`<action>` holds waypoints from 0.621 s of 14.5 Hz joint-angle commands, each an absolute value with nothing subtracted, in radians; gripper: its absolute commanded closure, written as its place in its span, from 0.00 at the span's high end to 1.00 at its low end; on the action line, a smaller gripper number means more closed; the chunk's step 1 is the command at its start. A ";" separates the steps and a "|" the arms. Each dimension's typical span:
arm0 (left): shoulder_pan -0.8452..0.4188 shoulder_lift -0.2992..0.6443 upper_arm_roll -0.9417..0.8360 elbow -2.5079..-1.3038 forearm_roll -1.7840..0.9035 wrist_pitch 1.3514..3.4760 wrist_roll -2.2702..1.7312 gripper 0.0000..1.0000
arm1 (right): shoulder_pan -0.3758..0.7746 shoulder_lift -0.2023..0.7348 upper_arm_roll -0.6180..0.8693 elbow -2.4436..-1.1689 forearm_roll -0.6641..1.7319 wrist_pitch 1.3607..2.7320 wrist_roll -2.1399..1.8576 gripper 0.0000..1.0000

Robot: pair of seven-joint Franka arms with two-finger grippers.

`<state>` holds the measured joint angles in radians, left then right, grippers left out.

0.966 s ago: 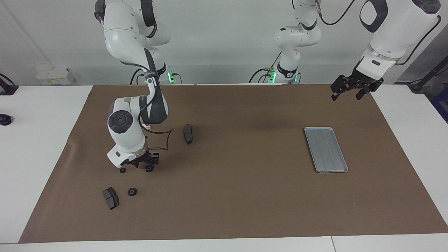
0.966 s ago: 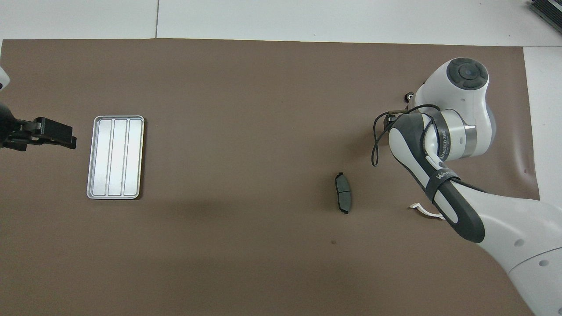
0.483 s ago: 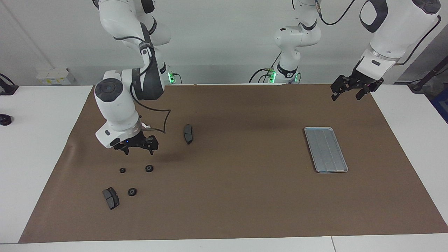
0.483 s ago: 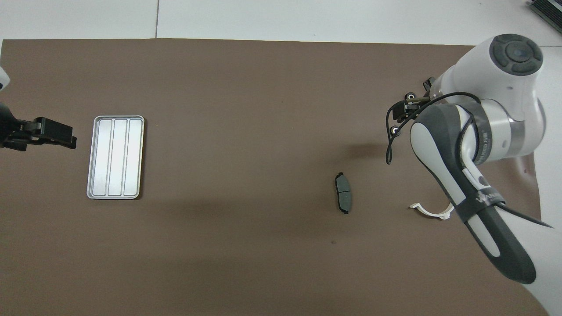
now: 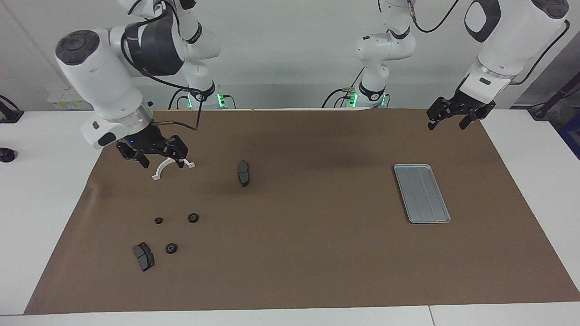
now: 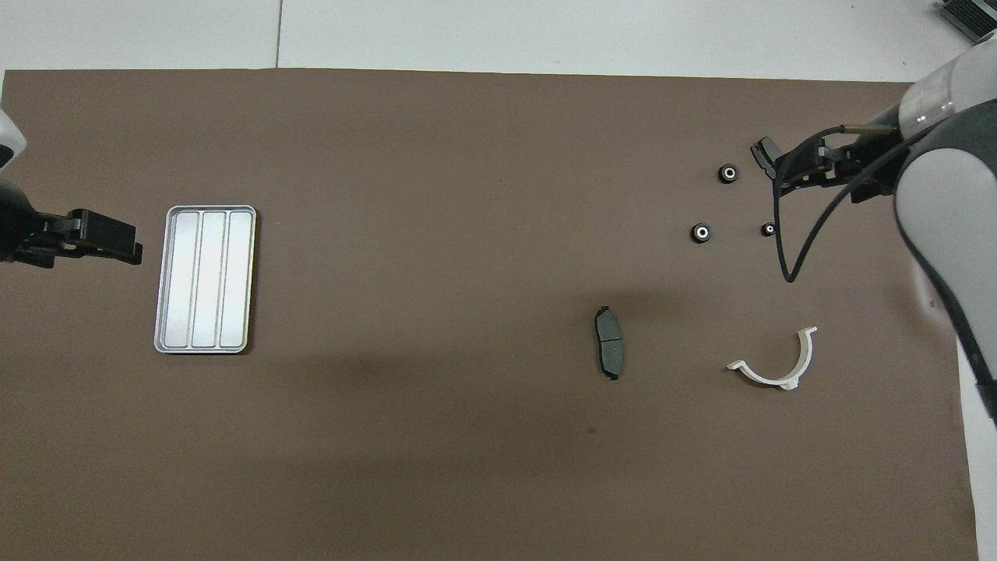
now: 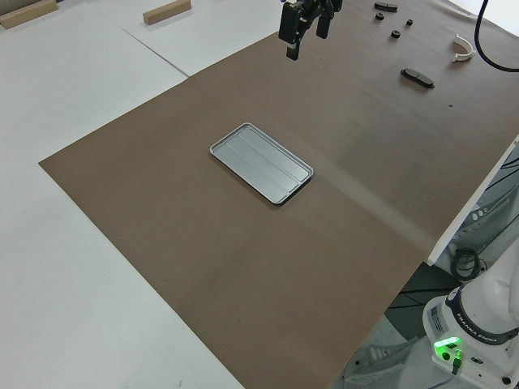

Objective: Place bearing gear from tray to pile

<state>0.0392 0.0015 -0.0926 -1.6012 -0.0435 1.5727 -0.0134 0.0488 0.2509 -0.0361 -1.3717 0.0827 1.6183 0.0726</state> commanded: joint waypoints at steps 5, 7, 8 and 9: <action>0.017 -0.014 -0.087 -1.618 -0.055 1.575 -0.002 1.00 | -0.081 0.265 -0.021 -1.233 0.155 1.454 -0.025 1.00; 0.023 -0.015 -0.087 -1.617 -0.054 1.575 -0.002 1.00 | -0.057 0.258 -0.018 -1.235 0.144 1.456 -0.008 1.00; 0.023 -0.017 -0.087 -1.618 -0.054 1.575 -0.002 1.00 | -0.023 0.250 -0.017 -1.245 0.137 1.460 0.017 1.00; 0.026 -0.015 -0.087 -1.618 -0.054 1.575 -0.002 1.00 | 0.012 0.244 -0.018 -1.256 0.109 1.462 0.050 1.00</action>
